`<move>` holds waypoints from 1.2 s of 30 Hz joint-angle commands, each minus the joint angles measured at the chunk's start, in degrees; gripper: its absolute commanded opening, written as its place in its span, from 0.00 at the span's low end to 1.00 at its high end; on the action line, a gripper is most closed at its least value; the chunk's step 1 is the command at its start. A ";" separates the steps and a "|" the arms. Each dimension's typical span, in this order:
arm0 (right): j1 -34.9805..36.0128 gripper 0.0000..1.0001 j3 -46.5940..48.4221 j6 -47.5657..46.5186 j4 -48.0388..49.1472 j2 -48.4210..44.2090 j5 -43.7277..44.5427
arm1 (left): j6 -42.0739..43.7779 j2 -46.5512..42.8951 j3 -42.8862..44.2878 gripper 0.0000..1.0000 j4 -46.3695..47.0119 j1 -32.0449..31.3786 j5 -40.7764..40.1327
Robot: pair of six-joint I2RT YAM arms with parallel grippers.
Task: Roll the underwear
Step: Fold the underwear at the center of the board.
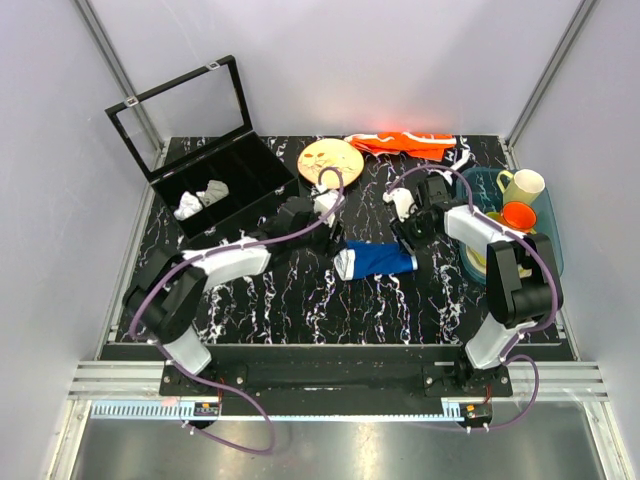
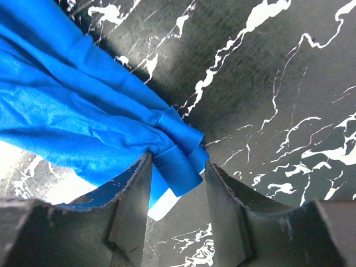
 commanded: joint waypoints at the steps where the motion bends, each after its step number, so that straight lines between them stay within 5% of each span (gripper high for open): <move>1: -0.29 0.51 4.20 2.99 2.46 1.84 -0.33 | -2.70 -6.55 -2.16 0.63 9.03 0.46 1.38; 8: -0.21 0.50 9.56 3.52 -1.23 8.60 -3.49 | -11.57 -3.14 -1.02 0.55 9.56 -0.06 16.33; 21: -0.47 0.20 11.15 3.16 -7.21 12.83 -6.57 | -18.34 12.08 7.42 0.43 11.49 -1.12 19.59; 27: -0.56 0.18 10.62 3.60 -7.13 13.19 -6.66 | -19.49 13.92 6.54 0.43 14.04 -1.56 19.24; 36: -0.56 0.18 7.11 4.83 -7.92 11.17 -6.49 | -15.54 16.38 6.80 0.44 4.47 1.16 5.53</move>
